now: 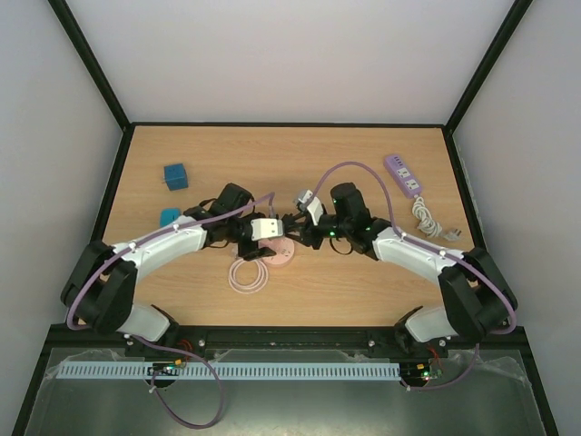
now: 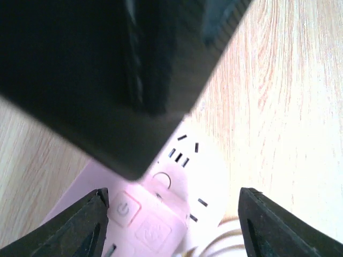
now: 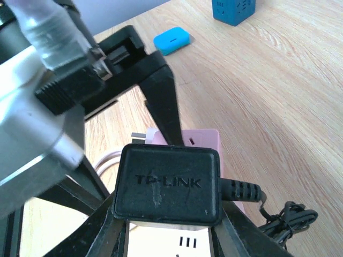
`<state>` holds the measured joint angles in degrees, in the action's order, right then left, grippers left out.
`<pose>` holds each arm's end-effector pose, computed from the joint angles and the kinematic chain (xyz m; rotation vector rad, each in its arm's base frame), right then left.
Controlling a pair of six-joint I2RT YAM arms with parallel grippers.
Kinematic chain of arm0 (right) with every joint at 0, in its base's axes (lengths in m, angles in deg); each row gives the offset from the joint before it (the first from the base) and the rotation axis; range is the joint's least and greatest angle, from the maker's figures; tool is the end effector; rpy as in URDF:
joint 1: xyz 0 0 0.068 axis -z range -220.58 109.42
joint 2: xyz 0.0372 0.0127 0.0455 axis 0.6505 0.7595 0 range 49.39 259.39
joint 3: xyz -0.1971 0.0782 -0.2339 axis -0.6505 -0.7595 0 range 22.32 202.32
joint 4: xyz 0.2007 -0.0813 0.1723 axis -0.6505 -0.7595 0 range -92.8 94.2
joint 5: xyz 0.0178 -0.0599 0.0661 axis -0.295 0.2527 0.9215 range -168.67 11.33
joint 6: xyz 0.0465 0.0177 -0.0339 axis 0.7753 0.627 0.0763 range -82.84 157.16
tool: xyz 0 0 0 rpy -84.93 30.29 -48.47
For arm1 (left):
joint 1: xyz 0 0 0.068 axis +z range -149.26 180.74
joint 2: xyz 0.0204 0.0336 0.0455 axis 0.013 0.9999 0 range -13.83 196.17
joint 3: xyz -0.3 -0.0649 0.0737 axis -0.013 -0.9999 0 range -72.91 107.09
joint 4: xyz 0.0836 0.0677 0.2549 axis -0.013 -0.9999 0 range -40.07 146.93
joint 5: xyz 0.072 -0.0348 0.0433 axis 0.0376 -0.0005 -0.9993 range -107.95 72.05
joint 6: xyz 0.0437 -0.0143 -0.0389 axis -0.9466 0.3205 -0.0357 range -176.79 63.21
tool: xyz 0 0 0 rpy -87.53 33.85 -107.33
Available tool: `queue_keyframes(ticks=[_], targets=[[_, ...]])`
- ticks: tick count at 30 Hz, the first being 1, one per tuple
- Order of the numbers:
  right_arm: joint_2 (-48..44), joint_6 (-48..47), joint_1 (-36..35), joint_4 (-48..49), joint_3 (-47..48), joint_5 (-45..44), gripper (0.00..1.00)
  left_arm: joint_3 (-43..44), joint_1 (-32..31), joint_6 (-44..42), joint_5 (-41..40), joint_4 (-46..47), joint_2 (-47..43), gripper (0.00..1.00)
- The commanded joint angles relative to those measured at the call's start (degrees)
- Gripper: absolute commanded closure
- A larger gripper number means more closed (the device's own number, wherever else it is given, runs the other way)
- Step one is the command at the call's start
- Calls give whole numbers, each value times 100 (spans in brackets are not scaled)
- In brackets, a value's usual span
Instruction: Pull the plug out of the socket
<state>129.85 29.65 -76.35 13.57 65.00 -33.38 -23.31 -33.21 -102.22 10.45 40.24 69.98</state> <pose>0.2289 0.2038 0.2546 -1.2158 1.6983 1.1151 0.2436 -0.1896 0.2347 1.6783 1.6884 -0.5128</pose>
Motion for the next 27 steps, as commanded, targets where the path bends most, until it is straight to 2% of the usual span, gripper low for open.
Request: queue_keyframes(ticks=[1, 8, 12, 18, 27], targets=[[-137, 456, 199, 229, 216, 356, 94, 227, 71, 598, -106, -612, -346, 30], [-350, 1080, 466, 461, 428, 580, 94, 435, 315, 611, -295, -810, -904, 22], [-293, 1881, 512, 852, 529, 407, 94, 662, 320, 1300, -415, -540, -1015, 21], [-130, 3195, 510, 1638, 609, 272, 93, 1121, 296, 2196, -862, -15, -995, 23], [-26, 4215, 518, 2252, 751, 292, 89, 1434, 181, 2270, -1175, 214, -846, 30]])
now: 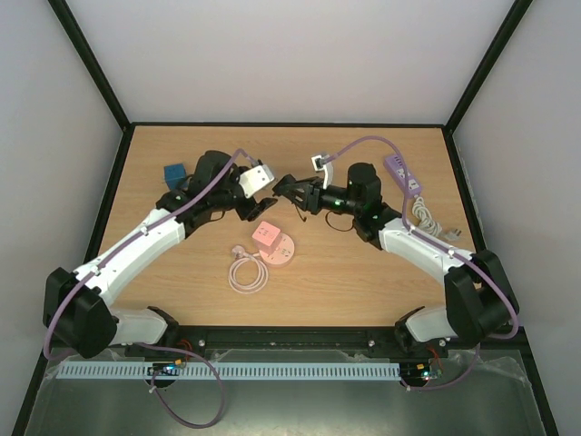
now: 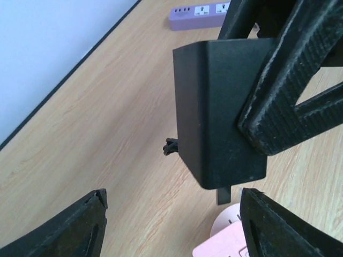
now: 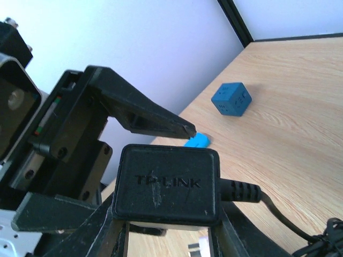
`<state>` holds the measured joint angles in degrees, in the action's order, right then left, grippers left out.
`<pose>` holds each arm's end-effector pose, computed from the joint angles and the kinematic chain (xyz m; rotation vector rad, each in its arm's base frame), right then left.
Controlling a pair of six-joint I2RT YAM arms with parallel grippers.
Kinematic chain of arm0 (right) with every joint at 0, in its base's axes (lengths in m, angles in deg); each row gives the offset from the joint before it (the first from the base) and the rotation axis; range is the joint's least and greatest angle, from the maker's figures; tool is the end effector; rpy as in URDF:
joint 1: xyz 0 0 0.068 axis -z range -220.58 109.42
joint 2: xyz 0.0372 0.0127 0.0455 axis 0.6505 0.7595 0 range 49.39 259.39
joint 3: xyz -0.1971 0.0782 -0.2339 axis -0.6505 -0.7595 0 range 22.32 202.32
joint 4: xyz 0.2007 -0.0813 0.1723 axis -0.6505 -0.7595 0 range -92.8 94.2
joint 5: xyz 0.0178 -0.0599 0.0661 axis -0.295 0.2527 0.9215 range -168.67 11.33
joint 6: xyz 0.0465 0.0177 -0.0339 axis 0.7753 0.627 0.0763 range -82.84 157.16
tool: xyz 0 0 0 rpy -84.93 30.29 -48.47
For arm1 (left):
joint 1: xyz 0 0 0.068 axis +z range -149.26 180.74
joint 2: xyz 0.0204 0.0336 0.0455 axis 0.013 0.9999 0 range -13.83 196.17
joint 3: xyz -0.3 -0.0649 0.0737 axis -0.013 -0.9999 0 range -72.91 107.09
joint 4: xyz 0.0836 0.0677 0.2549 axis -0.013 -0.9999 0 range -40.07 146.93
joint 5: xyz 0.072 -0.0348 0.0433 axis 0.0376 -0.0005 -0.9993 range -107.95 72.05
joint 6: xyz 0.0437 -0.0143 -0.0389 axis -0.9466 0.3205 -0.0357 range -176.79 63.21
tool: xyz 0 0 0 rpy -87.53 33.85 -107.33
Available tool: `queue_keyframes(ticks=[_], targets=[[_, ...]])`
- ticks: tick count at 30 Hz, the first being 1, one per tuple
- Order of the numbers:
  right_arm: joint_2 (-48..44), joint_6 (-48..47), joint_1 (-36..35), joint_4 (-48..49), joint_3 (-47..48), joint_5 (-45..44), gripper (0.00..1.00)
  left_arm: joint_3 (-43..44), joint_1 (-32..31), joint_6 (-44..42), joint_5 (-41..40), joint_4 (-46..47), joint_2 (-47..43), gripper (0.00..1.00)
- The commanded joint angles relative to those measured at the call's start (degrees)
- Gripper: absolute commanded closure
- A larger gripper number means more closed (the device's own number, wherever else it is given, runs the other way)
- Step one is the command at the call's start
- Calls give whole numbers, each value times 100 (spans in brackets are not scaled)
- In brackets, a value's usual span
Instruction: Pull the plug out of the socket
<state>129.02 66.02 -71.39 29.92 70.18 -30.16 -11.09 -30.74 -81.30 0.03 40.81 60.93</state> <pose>0.2588 0.1931 0.3191 -0.7319 1.7212 1.4534 0.2561 -0.1730 0.3543 1.1398 1.7341 -0.4003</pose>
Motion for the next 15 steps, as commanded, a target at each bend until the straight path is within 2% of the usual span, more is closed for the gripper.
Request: queue_keyframes(ticks=[1, 9, 15], targets=[[75, 642, 14, 676, 240, -36, 89, 266, -86, 206, -136, 174, 64, 31], [246, 1352, 16, 1169, 175, -17, 88, 576, -124, 527, 119, 274, 232, 35], [306, 1704, 15, 1418, 111, 76, 87, 659, -164, 547, 74, 386, 338, 47]])
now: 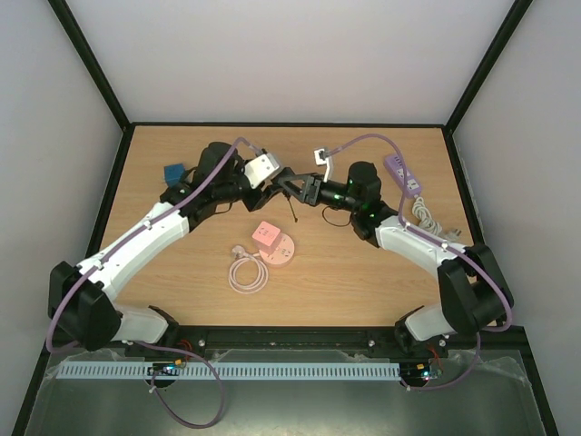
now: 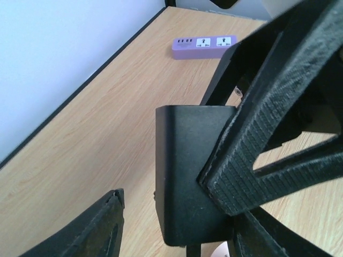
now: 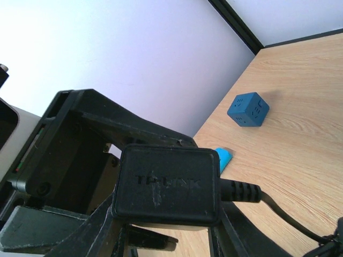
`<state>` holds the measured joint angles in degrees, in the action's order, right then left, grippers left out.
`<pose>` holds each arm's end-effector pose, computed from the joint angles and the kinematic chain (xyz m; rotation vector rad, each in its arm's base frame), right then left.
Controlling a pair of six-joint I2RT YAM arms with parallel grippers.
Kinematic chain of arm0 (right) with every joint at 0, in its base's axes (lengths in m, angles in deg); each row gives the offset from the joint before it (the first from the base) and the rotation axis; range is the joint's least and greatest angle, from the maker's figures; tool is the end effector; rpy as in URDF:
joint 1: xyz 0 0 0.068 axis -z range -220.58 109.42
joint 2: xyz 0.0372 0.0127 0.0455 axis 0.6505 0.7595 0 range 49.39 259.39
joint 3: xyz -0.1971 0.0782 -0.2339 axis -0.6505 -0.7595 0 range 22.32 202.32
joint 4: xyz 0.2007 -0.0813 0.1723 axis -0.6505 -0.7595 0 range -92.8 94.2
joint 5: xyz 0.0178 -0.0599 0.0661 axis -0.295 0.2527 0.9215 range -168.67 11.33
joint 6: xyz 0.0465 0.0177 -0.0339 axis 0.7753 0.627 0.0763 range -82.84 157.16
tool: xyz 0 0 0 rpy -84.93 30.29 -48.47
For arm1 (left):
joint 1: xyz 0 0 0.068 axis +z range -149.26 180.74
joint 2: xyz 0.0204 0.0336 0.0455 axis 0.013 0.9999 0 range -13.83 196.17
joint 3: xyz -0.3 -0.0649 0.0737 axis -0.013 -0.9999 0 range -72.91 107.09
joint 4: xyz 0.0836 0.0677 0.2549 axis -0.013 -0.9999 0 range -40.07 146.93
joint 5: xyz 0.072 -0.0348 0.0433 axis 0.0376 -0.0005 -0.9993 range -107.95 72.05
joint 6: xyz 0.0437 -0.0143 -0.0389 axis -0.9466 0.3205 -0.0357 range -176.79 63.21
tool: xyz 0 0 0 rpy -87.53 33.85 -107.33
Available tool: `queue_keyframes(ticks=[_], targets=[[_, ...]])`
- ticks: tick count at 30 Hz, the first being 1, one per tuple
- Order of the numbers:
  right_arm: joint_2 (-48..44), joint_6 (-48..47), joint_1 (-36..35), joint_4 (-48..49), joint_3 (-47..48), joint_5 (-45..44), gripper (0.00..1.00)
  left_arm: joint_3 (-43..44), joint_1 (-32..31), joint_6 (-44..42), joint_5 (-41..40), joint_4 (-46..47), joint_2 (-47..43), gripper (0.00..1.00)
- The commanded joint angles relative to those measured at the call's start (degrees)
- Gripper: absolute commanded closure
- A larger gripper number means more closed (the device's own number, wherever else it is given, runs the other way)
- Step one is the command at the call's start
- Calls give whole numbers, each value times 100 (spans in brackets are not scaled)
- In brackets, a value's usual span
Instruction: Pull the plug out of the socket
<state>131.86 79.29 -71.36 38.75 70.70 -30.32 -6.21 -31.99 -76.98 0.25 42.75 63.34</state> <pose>0.2693 0.1991 0.3231 -0.5848 1.7311 1.5982 0.2659 -0.1875 0.3770 1.0735 1.6961 -0.4579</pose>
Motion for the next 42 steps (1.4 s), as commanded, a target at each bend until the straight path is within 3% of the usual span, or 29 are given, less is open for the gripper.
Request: queue_keyframes(ticks=[1, 8, 16, 21, 28, 37, 42], targets=[[29, 421, 12, 541, 59, 101, 87, 183, -39, 131, 28, 203, 110, 50], [137, 630, 13, 672, 23, 166, 85, 239, -39, 173, 125, 198, 162, 68], [199, 735, 11, 698, 40, 183, 83, 205, -40, 183, 134, 205, 151, 76], [167, 624, 17, 598, 47, 121, 63, 191, -11, 231, 115, 196, 166, 80], [-24, 70, 20, 33, 233, -58, 26, -7, 316, 370, 204, 312, 113, 83], [-260, -784, 43, -905, 462, -245, 2, 52, 1062, 635, 538, 213, 471, 83], [-388, -1517, 56, -1876, 963, -418, 2, 166, 1705, 862, 856, 121, 927, 82]])
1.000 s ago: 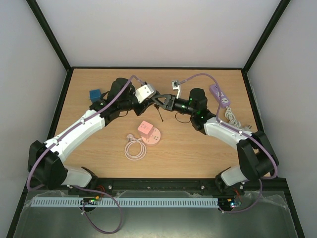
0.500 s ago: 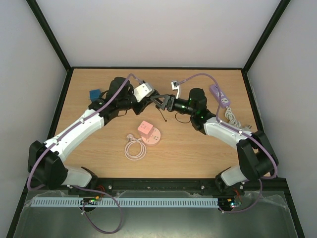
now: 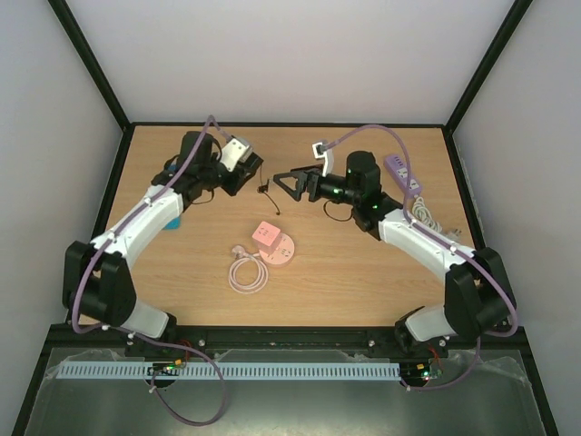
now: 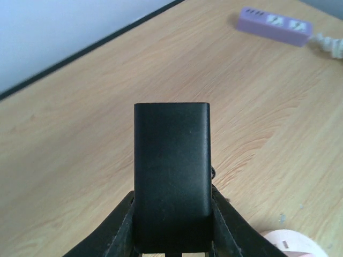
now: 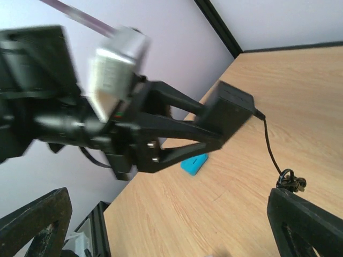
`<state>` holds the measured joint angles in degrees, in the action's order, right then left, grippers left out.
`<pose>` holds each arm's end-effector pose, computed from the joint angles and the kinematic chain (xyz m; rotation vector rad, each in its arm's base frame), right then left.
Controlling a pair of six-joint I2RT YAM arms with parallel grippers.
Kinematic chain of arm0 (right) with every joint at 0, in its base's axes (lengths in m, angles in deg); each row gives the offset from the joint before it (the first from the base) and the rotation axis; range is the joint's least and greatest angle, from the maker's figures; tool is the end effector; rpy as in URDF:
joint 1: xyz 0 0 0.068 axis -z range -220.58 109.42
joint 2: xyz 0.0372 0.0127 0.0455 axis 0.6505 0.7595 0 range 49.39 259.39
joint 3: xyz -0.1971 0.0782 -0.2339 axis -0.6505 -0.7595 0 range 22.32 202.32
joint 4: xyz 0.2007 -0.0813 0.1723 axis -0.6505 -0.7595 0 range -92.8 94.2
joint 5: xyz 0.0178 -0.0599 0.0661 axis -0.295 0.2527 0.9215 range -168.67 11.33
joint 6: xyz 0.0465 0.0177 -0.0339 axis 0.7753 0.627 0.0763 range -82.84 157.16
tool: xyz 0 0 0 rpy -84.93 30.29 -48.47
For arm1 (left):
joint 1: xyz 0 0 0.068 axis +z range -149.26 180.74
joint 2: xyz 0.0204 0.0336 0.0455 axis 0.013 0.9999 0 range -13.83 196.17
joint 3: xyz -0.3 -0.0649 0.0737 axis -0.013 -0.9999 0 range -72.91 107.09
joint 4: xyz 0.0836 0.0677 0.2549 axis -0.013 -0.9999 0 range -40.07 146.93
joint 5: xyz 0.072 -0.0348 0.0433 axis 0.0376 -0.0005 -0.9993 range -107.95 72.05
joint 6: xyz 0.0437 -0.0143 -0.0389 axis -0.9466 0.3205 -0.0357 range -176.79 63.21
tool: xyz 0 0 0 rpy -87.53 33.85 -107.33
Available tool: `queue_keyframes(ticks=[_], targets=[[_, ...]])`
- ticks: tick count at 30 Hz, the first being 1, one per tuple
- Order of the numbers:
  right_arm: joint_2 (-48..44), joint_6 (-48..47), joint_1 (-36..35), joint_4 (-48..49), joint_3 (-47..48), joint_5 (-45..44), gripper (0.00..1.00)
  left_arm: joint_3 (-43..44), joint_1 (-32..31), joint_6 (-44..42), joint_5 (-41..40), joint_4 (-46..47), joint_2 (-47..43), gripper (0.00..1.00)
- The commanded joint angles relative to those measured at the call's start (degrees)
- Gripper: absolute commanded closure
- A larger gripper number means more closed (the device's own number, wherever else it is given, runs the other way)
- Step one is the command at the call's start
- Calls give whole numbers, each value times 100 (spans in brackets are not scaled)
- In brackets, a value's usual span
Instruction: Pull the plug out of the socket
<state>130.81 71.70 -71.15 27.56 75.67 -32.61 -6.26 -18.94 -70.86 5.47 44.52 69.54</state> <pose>0.2742 0.1991 0.3396 -0.6191 1.7589 1.4827 0.3257 -0.1353 0.3460 0.8356 1.8924 -0.4843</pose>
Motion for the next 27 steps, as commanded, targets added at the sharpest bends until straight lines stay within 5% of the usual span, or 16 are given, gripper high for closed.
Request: queue_keyframes(ticks=[1, 13, 27], targets=[[-311, -851, 33, -890, 559, -216, 2, 179, 497, 245, 345, -67, 396, 82], [-470, -1142, 42, -2327, 1937, -523, 2, 793, 1731, 540, 1046, -298, 2085, 80], [-338, 100, 42, -2528, 3141, -295, 2, 2245, 2397, 997, 1173, -831, 3900, 79]])
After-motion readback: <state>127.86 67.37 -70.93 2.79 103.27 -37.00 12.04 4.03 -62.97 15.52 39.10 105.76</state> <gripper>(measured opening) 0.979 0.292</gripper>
